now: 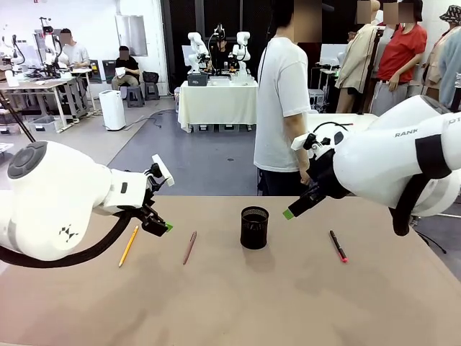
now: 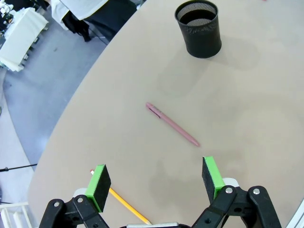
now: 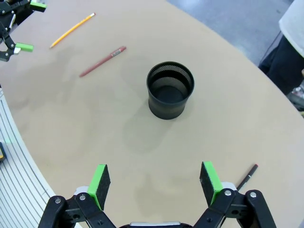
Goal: Place the pens into the pen holder.
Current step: Pick up a writing instrument from the table and place it into the Pen holder.
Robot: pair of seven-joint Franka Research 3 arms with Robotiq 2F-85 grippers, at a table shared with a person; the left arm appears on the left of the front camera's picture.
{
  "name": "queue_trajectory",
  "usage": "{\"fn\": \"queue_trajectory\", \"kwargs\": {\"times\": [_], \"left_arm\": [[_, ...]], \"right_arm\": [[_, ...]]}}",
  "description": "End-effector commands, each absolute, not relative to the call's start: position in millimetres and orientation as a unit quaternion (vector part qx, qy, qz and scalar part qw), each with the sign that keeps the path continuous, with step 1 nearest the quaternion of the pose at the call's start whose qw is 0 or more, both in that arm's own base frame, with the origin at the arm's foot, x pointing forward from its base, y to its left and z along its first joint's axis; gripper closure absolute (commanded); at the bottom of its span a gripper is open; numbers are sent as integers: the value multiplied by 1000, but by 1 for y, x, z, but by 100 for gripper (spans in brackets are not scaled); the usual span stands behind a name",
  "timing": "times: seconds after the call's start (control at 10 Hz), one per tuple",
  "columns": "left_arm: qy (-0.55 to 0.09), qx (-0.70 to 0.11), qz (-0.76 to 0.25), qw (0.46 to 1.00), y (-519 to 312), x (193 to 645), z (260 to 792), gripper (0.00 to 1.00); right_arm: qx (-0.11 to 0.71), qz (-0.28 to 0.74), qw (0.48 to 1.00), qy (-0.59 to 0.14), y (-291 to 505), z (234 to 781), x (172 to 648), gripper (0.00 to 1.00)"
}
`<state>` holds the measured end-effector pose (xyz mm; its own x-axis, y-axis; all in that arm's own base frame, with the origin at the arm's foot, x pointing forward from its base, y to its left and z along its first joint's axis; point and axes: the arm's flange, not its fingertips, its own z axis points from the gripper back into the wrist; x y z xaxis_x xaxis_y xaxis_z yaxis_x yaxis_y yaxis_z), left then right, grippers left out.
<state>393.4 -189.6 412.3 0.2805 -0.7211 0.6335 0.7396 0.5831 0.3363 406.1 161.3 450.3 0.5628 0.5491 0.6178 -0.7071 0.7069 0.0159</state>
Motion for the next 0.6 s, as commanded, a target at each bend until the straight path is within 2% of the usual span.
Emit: {"fn": "queue_trajectory", "kwargs": {"times": [0.0, 0.4, 0.5], "left_arm": [[-391, -10, -450, 803, -193, 392, 415, 0], [-389, -11, -457, 800, -190, 393, 412, 0], [-356, -48, -463, 810, -184, 394, 421, 0]], "right_arm": [[134, 352, 879, -291, 163, 444, 408, 0], [125, 360, 877, -292, 163, 444, 406, 0], [138, 373, 869, -294, 158, 452, 413, 0]]}}
